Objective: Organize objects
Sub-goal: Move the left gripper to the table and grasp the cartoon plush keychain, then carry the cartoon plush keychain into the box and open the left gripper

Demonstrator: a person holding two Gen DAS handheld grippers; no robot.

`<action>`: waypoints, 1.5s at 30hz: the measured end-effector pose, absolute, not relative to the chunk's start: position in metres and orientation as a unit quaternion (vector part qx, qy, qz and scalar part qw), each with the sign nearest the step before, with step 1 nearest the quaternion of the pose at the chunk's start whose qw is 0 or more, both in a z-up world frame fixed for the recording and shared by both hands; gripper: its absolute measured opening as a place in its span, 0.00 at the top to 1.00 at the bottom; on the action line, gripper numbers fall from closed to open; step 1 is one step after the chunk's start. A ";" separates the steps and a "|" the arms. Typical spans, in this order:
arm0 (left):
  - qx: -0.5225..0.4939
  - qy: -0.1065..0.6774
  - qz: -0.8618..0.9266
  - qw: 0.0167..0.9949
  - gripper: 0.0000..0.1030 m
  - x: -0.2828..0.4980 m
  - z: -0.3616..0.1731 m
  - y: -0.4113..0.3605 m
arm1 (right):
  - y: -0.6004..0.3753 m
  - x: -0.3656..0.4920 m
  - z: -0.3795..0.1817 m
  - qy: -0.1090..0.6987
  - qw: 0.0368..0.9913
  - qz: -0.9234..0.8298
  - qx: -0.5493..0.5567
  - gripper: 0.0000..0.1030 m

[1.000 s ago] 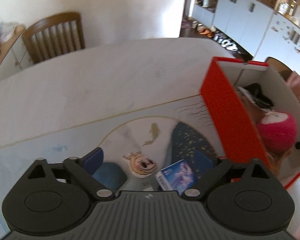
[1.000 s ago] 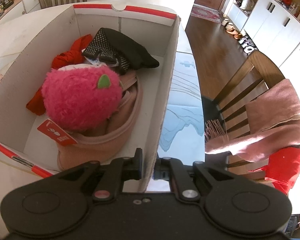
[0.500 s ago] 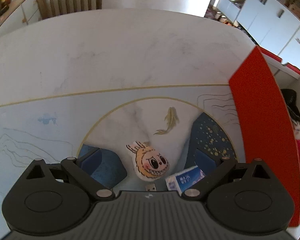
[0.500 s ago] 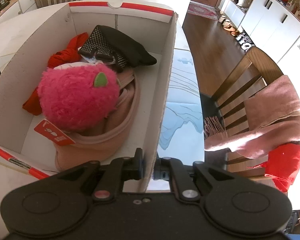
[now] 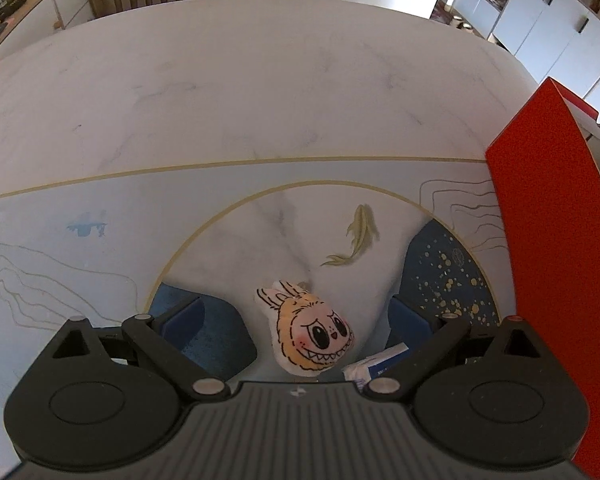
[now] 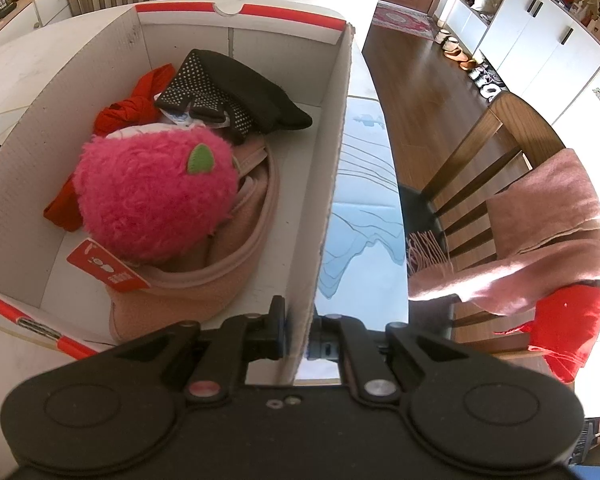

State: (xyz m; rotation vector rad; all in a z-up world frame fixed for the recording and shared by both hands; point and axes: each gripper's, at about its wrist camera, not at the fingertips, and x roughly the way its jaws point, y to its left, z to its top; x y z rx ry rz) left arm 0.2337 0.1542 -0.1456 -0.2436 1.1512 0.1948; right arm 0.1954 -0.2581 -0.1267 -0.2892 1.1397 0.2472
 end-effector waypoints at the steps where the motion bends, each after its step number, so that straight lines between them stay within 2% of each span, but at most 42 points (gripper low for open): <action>1: -0.113 0.542 0.092 0.828 0.05 0.234 -0.146 0.153 | -0.258 0.196 -0.127 0.536 0.825 0.116 -0.136 0.93; 4: -0.108 0.541 0.087 0.829 0.14 0.232 -0.146 0.151 | -0.258 0.196 -0.127 0.536 0.825 0.116 -0.136 0.93; 6: -0.112 0.540 0.086 0.830 0.27 0.231 -0.145 0.151 | -0.258 0.195 -0.127 0.537 0.825 0.116 -0.135 0.93; 10: -0.118 0.542 0.089 0.827 0.32 0.229 -0.144 0.151 | -0.258 0.195 -0.127 0.537 0.825 0.116 -0.135 0.93; 13: -0.120 0.539 0.086 0.829 0.50 0.228 -0.143 0.151 | -0.258 0.195 -0.127 0.537 0.825 0.116 -0.135 0.93; 14: -0.122 0.538 0.086 0.830 0.60 0.227 -0.141 0.151 | -0.258 0.195 -0.127 0.537 0.825 0.116 -0.135 0.93; 17: -0.127 0.532 0.084 0.833 0.67 0.226 -0.137 0.152 | -0.258 0.195 -0.126 0.536 0.825 0.117 -0.136 0.93; 30: -0.142 0.501 0.058 0.851 0.68 0.211 -0.101 0.157 | -0.258 0.195 -0.127 0.534 0.826 0.115 -0.137 0.94; 45: -0.103 0.463 -0.046 0.879 0.68 0.208 -0.014 0.112 | -0.257 0.196 -0.127 0.533 0.827 0.115 -0.138 0.94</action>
